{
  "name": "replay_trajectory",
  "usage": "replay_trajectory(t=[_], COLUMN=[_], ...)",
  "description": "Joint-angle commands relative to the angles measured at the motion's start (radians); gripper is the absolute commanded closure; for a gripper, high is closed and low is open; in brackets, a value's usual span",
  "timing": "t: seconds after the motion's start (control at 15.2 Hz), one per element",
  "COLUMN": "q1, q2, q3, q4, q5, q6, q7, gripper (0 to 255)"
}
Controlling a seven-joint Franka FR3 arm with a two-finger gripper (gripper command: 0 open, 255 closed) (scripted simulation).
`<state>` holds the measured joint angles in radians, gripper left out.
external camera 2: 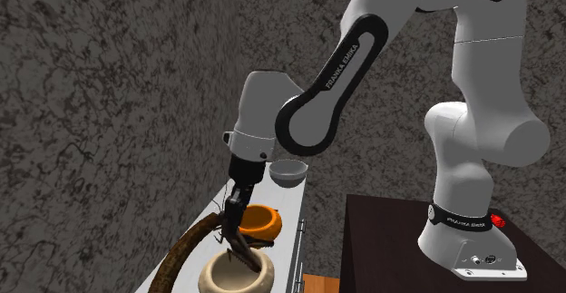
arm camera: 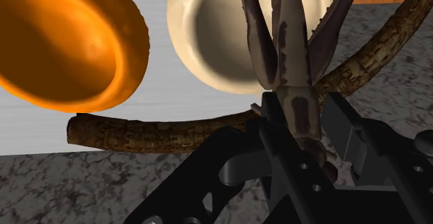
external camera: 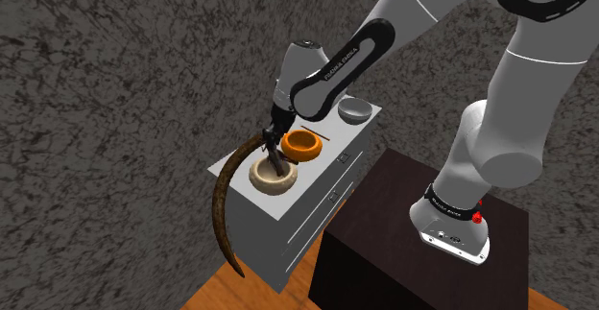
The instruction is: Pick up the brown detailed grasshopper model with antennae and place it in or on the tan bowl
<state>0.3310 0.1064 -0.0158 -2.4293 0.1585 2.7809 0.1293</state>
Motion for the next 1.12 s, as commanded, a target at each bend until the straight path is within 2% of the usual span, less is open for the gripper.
replay_trajectory(t=[0.0, 0.59, 1.06], q1=[-0.002, -0.018, -0.018], q2=[0.024, 0.139, 0.139], q3=[0.003, 0.03, 0.03], q4=[-0.003, -0.002, -0.002], q5=[0.012, 0.063, 0.063], q6=[0.029, 0.141, 0.141], q7=[-0.011, -0.058, -0.058], gripper=[255, 255, 255])
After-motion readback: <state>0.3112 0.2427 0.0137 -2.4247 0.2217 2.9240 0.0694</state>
